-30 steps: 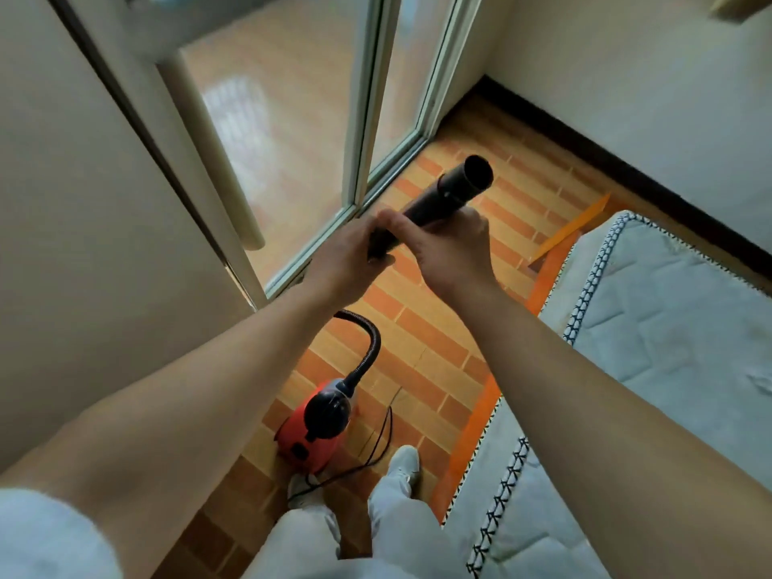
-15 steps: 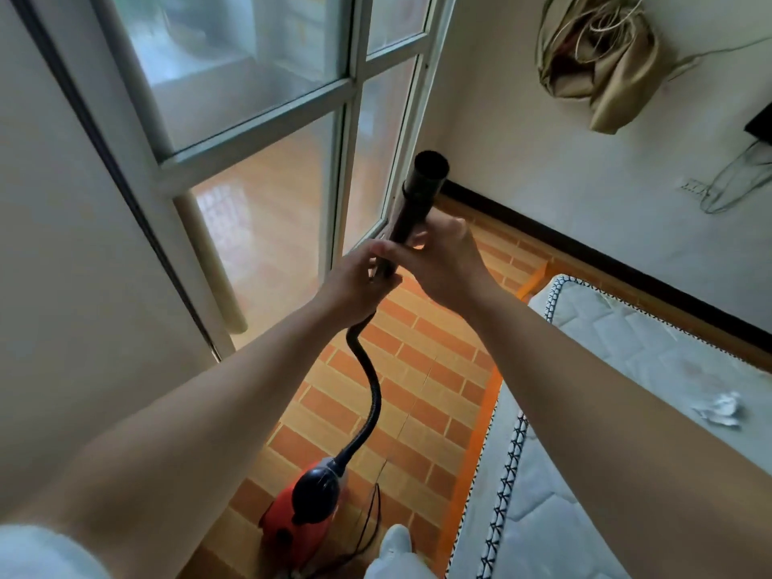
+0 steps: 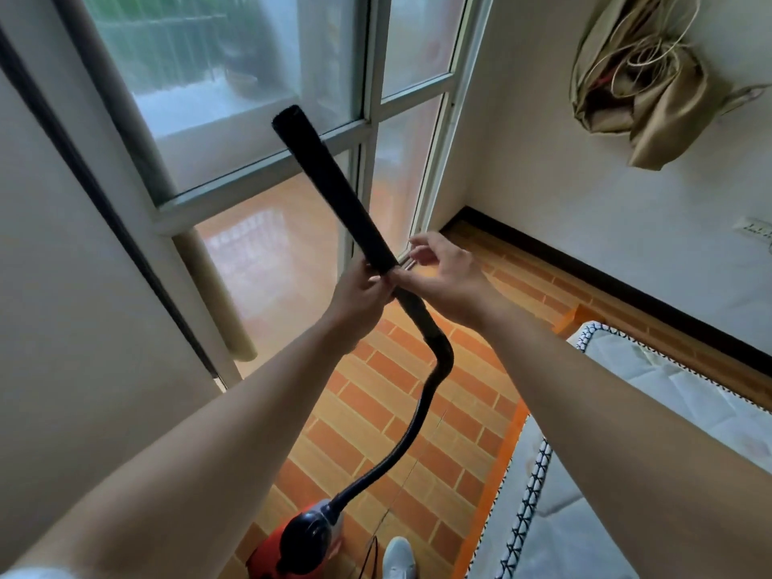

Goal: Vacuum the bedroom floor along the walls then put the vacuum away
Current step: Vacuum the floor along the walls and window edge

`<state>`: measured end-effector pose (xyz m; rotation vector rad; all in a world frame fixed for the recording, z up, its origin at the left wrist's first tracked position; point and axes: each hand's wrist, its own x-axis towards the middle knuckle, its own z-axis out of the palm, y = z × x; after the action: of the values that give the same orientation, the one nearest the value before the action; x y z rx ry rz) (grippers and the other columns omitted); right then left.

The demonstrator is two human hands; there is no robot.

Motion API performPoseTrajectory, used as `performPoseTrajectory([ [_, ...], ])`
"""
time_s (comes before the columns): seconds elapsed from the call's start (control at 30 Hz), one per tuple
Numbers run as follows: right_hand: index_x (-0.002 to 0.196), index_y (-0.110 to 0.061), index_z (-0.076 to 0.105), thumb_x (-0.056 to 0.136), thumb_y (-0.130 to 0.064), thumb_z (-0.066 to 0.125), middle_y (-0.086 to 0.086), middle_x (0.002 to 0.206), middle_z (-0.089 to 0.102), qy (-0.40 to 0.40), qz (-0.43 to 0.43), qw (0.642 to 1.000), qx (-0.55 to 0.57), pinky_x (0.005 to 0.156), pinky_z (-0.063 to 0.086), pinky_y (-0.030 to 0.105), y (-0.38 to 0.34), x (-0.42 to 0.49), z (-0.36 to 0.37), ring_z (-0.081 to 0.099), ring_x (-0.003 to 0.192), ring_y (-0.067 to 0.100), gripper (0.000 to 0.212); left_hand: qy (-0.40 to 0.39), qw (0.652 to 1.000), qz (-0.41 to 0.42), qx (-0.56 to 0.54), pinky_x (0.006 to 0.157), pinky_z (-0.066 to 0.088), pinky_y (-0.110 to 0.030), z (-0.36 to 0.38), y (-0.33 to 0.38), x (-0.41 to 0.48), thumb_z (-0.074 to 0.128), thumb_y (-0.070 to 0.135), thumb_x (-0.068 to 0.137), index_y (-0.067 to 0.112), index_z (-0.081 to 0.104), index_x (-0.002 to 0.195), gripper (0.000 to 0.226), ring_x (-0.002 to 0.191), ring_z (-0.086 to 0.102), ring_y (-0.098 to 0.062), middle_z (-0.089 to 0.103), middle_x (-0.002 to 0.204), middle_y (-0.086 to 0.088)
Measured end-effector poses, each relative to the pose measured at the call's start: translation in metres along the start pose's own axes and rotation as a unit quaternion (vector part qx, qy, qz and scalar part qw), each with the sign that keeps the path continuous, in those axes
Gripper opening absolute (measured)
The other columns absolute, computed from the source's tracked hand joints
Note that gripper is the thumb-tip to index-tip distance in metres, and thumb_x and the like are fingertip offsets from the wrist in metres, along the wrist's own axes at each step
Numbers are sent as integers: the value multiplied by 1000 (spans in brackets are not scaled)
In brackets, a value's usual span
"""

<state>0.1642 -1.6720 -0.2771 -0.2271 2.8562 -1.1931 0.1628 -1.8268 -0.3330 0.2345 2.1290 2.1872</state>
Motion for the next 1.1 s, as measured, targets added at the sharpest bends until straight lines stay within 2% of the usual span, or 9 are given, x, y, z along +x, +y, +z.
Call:
performPoseTrajectory([
  [0.1, 152, -25, 40, 87, -33, 79, 4, 145, 54, -62, 58, 996, -9, 87, 41, 28, 47, 19, 0, 49, 134, 23, 76, 60, 997, -35, -36, 95, 60, -43, 1, 1, 17, 54, 15, 106, 3, 52, 121, 20, 113, 68, -33, 64, 119, -24],
  [0.23, 152, -27, 38, 83, -31, 84, 1, 143, 52, -171, 94, 980, -35, 93, 52, 39, 95, 39, 23, 55, 126, 27, 83, 134, 986, -65, -69, 84, 64, -45, -1, -15, 27, 49, 27, 109, -4, 47, 125, 35, 105, 72, -32, 64, 116, -26],
  [0.43, 122, -22, 64, 91, -30, 76, 1, 101, 67, -306, 76, 949, -27, 69, 46, 32, 124, 50, 82, 64, 92, 22, 34, 259, 943, -157, -140, 92, 60, -55, -20, -65, 5, 42, 42, 109, 14, 52, 116, 30, 109, 71, -33, 68, 117, -18],
  [0.6, 110, -20, 64, 89, -25, 75, 7, 90, 68, -390, 67, 917, -56, 71, 54, 38, 117, 47, 128, 68, 84, 25, 24, 345, 894, -206, -197, 78, 64, -47, -47, -98, -33, 42, 37, 110, 9, 49, 122, 31, 104, 71, -34, 65, 114, -19],
  [0.67, 105, -20, 64, 87, -26, 75, 9, 92, 68, -409, 66, 906, -81, 77, 56, 42, 112, 45, 143, 68, 85, 28, 22, 358, 878, -220, -230, 83, 63, -53, -59, -110, -51, 44, 33, 110, 5, 47, 126, 33, 102, 72, -35, 63, 117, -22],
  [0.73, 103, -19, 65, 86, -30, 78, 9, 91, 68, -419, 63, 899, -111, 73, 55, 40, 107, 42, 158, 67, 83, 27, 25, 356, 870, -232, -249, 87, 61, -58, -71, -124, -67, 46, 32, 109, 3, 43, 133, 38, 108, 71, -39, 61, 125, -26],
  [0.8, 104, -18, 65, 85, -34, 80, 8, 89, 68, -425, 61, 893, -139, 66, 54, 36, 101, 39, 172, 67, 78, 23, 29, 355, 864, -237, -268, 88, 61, -58, -81, -137, -82, 47, 32, 109, 2, 43, 136, 40, 112, 69, -40, 60, 129, -29],
  [0.93, 114, -13, 64, 87, -29, 78, 11, 86, 73, -450, 68, 876, -161, 67, 62, 37, 99, 38, 198, 72, 74, 25, 34, 349, 854, -240, -301, 90, 60, -58, -94, -155, -101, 48, 33, 108, 2, 42, 139, 45, 115, 68, -38, 60, 131, -28],
  [1.1, 114, -13, 64, 90, -23, 74, 7, 80, 65, -469, 39, 859, -202, 53, 48, 27, 105, 57, 229, 63, 65, 20, 28, 347, 855, -279, -267, 95, 59, -51, -113, -179, -112, 49, 39, 107, 9, 50, 137, 42, 112, 72, -30, 67, 129, -19],
])
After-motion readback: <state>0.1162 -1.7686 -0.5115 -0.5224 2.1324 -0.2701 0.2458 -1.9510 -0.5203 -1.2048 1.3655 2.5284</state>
